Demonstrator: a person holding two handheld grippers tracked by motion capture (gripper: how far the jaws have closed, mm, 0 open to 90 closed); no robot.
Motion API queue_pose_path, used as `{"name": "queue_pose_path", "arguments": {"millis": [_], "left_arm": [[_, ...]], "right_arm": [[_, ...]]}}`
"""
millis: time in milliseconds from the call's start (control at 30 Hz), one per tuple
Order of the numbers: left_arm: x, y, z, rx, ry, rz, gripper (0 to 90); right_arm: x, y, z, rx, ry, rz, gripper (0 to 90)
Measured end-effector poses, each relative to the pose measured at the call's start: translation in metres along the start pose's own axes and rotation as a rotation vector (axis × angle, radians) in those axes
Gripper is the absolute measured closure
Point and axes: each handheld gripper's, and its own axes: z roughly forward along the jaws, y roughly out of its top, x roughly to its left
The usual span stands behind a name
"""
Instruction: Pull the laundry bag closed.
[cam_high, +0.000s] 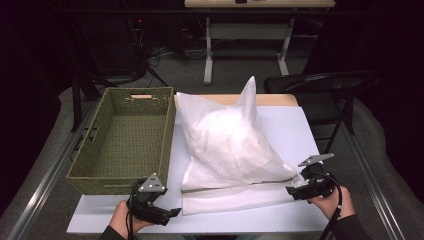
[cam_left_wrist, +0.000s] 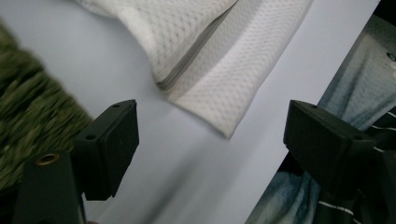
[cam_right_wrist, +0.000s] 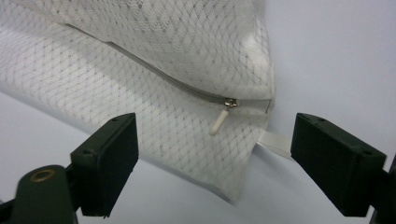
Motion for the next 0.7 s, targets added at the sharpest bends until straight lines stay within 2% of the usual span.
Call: {"name": "queue_pose_path", "arguments": {"millis": [167,300,433,567,700], "left_arm": [[0.006,-0.010,-0.012,0.003,0.014,-0.034,14.9],[0.010,-0.017,-0.022,0.013,0.042,-0.067,8.4],[0.015,-0.024,-0.032,0.001,0.071,-0.099,6.0],[0.017,-0.033,-0.038,-0.021,0.079,-0.139,5.6],[0.016,-0.040,-0.038,-0.002,0.088,-0.127,5.6]], "right_arm": [[-0.003,-0.006,-0.003,0.012,-0.015,0.012,5.1],[-0.006,-0.012,-0.005,0.016,-0.029,0.020,0.0],[-0.010,-0.018,-0.006,0.014,-0.038,0.037,0.0],[-0.012,-0.023,-0.007,0.012,-0.042,0.054,0.0],[-0.013,-0.027,-0.008,0.007,-0.044,0.063,0.0]]}}
